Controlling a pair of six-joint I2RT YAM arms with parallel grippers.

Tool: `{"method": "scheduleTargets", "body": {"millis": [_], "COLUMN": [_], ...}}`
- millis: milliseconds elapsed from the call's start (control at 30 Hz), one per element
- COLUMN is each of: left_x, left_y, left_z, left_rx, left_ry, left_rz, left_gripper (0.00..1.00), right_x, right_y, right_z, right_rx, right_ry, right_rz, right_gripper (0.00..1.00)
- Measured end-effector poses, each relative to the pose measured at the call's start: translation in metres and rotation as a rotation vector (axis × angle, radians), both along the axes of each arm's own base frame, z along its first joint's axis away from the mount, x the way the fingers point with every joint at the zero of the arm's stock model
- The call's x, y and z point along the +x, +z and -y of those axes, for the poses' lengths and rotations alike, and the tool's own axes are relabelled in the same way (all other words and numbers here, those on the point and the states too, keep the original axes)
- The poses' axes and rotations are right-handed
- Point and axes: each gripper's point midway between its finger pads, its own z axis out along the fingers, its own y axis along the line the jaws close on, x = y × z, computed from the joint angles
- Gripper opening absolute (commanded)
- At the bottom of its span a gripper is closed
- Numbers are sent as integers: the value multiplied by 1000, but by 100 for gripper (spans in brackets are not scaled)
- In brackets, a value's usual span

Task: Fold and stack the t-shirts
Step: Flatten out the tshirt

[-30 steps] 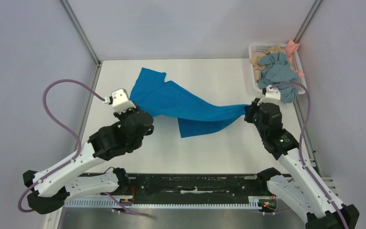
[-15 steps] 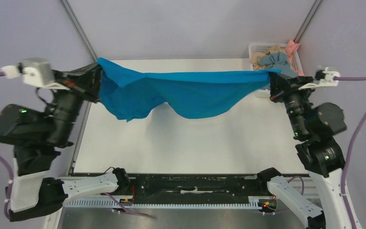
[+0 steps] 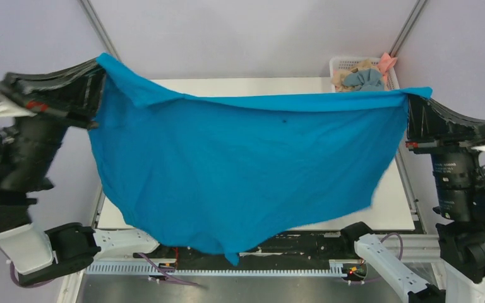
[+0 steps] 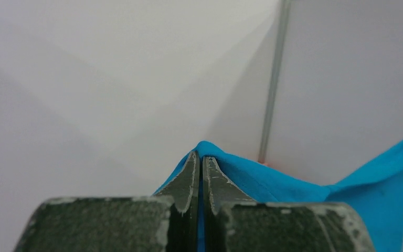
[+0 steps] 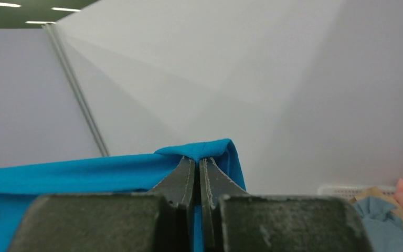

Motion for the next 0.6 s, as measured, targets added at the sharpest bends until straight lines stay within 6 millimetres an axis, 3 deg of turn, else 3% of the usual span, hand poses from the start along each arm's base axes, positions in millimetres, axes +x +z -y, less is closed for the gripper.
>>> {"method": "scheduleTargets", "body": {"millis": [133,233,333,467,500,533,600], "left_x": [63,114,171,241,256,265,285], "left_y": [-38,-89,-160,-286,-324,-349,-399], "left_z": [20,46,66,53,46,43,35], "left_rx": [83,196,337,530,571,593,625], "left_ry": [273,486,648,789,811,815,824], "left_rz": [-86,-151,-247,-441,-507,-550,-648], "left_gripper": [2,2,2,2,2,2,2], "right_x": [38,83,129,173,180,181,185], "right_y": [-30,-84,-158,-293,-337,-354,-413], "right_z": [6,10,8,6,6,6,7], "right_rx": [2,-12,-59,-148,-184,-199,-238], "right_ry": [-100,-205,-293,-400,-422,-430,-450], "right_rz": [-113,-270,-454,-743,-834,-871,-995], "right_gripper": [0,0,0,0,0,0,0]}}
